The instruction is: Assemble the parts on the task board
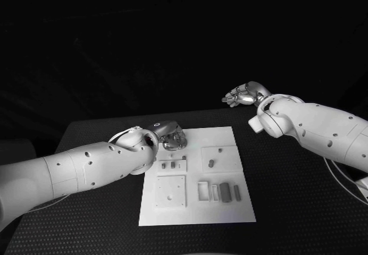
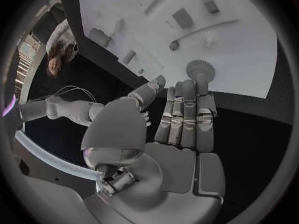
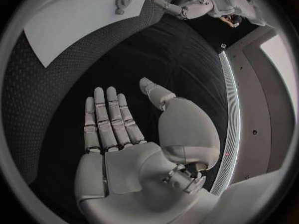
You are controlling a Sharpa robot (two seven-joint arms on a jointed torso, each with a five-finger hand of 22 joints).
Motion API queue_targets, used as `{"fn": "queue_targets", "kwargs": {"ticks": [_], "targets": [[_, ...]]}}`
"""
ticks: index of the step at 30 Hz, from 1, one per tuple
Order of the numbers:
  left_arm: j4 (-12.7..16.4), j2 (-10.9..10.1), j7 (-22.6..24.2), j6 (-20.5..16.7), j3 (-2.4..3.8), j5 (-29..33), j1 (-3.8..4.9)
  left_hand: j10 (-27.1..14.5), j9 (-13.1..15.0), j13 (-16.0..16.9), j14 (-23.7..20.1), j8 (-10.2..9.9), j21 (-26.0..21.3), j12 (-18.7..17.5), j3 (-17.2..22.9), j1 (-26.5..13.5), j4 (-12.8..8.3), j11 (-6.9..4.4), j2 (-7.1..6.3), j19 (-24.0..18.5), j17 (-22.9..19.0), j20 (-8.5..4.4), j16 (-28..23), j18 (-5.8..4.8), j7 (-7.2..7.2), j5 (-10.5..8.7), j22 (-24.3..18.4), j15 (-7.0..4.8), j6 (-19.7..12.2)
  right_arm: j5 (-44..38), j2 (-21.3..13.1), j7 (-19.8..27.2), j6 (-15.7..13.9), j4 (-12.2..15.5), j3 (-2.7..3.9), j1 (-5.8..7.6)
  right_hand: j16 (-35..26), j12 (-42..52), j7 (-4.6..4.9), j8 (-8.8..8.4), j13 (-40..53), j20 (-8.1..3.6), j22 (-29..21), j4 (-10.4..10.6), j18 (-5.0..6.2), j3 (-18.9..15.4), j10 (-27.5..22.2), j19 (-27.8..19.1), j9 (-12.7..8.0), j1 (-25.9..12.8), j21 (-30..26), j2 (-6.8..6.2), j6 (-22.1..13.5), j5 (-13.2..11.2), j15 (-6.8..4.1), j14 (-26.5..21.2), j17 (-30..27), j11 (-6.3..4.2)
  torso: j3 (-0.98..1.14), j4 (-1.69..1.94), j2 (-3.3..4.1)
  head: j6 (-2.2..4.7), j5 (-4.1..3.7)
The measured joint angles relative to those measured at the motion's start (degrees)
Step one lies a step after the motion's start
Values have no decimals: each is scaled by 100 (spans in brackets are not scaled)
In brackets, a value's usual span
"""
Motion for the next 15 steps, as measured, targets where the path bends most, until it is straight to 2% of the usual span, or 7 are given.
{"fn": "queue_targets", "kwargs": {"ticks": [5, 10, 15], "targets": [[-55, 109, 50, 77, -18, -357, -80, 28, -44, -45, 83, -23, -1, -123, -39, 3, -1, 5, -48, 108, 14, -13, 33, 0, 21, 0, 35, 2, 20, 0, 3, 8, 5, 1, 0, -3, 0, 0, 0, 0, 0, 0, 0, 0, 0, 0, 0, 0, 0, 0, 0, 0, 0, 0, 0, 0, 0, 0, 2, -3, 2, 3, -7], [-113, 181, 50, 226, -20, -611, -85, 110, -120, -103, 474, -51, 379, -347, -158, 41, -1, -50, -85, 612, 298, -86, 605, -2, 21, 0, 114, -61, 20, 0, 12, 13, 8, 5, 0, -3, 0, 0, 0, 0, -5, 0, 6, 0, 0, 0, 0, 0, 0, 0, 0, 0, 0, 0, 0, 0, -1, 0, 6, 1, 0, -5, -12], [-165, 221, 39, 411, -29, -753, -90, 111, -186, -148, 500, -84, 580, -526, -199, 50, 32, -50, -76, 682, 394, -96, 827, -2, 21, 0, 114, -73, 20, 1, 24, 20, 9, 5, 0, -2, 0, 0, 0, 0, -5, 0, 5, 0, 1, 0, 0, 0, -5, 0, 0, 0, 0, 0, 0, 0, -1, 0, 7, 3, -7, -12, -13]]}}
